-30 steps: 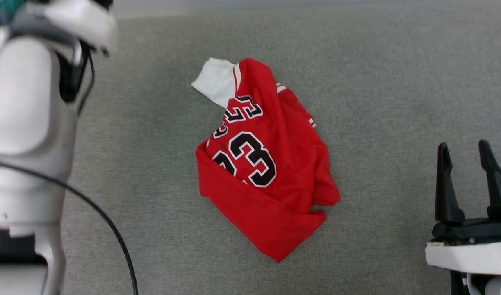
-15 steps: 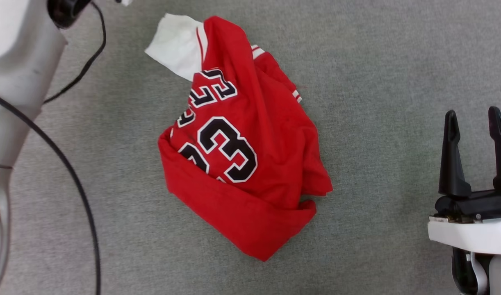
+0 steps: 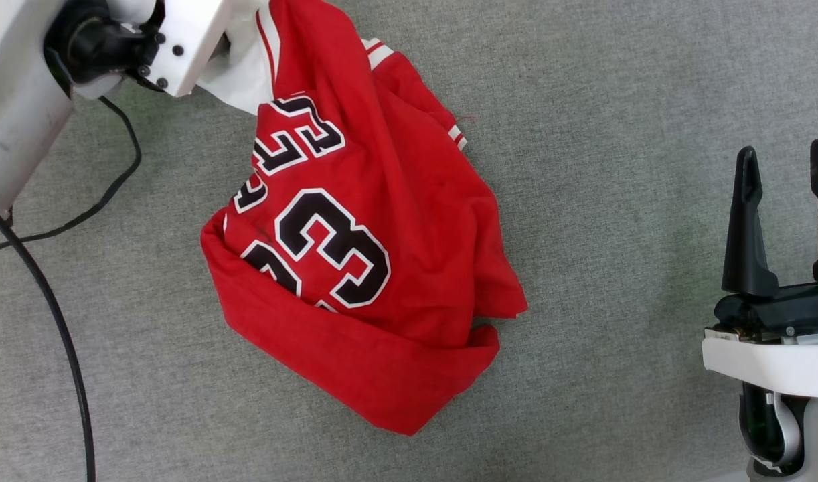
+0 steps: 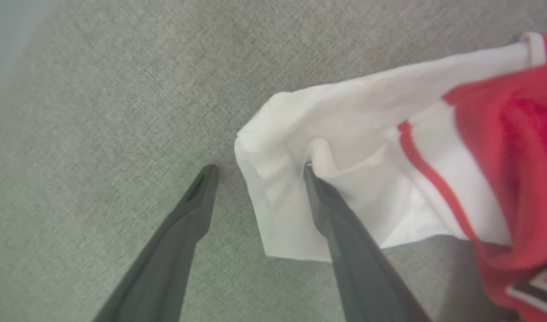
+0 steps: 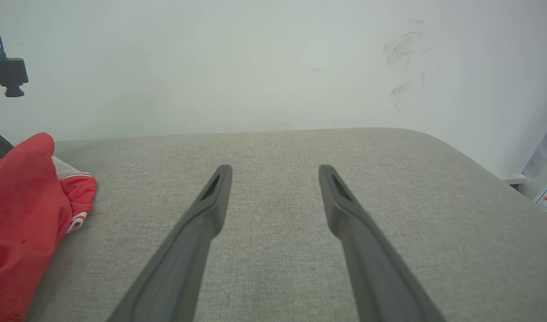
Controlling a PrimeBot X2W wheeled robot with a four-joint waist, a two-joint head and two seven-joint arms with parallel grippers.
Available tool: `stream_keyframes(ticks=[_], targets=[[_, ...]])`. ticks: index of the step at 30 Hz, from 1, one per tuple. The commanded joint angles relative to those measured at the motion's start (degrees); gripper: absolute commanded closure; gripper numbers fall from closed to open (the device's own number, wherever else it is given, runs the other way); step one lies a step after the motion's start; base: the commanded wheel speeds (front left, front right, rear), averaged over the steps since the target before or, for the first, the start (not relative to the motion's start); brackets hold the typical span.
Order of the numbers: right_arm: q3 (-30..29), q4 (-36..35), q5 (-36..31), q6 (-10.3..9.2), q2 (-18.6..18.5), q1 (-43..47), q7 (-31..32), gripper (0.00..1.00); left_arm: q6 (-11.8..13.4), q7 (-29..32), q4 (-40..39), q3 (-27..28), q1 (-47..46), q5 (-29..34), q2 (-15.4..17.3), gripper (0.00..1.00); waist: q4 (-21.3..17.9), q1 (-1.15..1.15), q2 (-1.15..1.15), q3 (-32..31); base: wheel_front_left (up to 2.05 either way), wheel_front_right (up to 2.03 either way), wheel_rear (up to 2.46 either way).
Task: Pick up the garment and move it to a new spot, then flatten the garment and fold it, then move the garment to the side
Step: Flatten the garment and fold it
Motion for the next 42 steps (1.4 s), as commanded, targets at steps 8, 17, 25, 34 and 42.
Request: stream_keyframes(ticks=[8, 17, 25, 34, 42], targets=[[0.0, 0.0, -0.2, -0.02, 0.1, -1.2, -0.1, 0.0, -0.2, 0.8, -1.0, -6.8, 3.9, -2.3, -0.3, 1.0, 0.1, -0.01, 0.0, 0.1, 0.0, 0.0, 0.0], [-0.2, 1.2, -1.8, -0.02, 0.1, 2.1, -0.1, 0.0, 0.0, -11.9, -3.0, -7.1, 2.2, -1.7, -1.6, 1.0, 4.9, -0.01, 0.0, -7.3, 0.0, 0.0, 0.0], [0.1, 1.7, -3.0, -0.02, 0.1, 4.6, -0.1, 0.0, 0.0, -21.0, -9.1, -7.4, 7.1, -4.1, 4.2, 1.0, 8.7, -0.01, 0.0, -13.8, 0.0, 0.0, 0.0], [0.0, 2.3, -3.0, -0.02, 0.1, 8.1, -0.1, 0.0, 0.5, -29.4, -7.4, -7.4, 20.8, -9.1, 14.1, 1.0, 11.0, -0.01, 0.0, -17.7, 0.0, 0.0, 0.0], [0.2, 2.5, -3.3, -0.02, 0.1, 8.4, -0.1, 0.0, 3.5, -32.2, -2.2, -7.5, 33.1, -13.3, 17.2, 1.0, 11.0, -0.01, 0.0, -18.2, 0.0, 0.0, 0.0]])
